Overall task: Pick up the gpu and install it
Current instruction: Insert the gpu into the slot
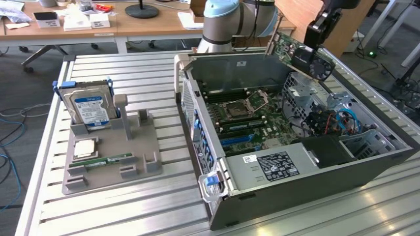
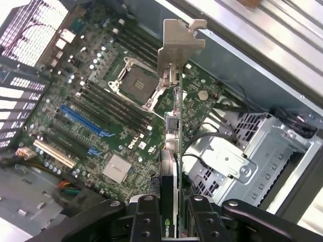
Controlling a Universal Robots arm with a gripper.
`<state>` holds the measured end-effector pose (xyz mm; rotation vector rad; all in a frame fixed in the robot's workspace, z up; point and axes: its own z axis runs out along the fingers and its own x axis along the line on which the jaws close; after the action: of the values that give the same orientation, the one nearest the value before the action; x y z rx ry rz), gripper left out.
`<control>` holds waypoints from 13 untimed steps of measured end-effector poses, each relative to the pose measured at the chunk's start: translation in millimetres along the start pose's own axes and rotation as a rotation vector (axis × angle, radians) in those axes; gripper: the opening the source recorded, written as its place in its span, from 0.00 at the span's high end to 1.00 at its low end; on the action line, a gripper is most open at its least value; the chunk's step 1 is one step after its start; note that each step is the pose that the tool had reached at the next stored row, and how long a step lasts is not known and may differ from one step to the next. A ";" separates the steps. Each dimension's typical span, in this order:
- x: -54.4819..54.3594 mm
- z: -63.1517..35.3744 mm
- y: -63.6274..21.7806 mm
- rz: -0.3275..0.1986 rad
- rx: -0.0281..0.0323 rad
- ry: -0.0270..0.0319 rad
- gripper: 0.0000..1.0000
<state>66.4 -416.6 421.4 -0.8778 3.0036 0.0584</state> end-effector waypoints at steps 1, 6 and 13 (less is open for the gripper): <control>0.0 0.0 0.0 -0.017 -0.0004 0.0006 0.74; 0.0 0.1 0.0 -0.109 -0.0024 0.0036 0.74; 0.0 0.3 0.0 -0.236 -0.0052 0.0076 0.74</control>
<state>66.4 -416.6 421.1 -1.2269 2.8834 0.0603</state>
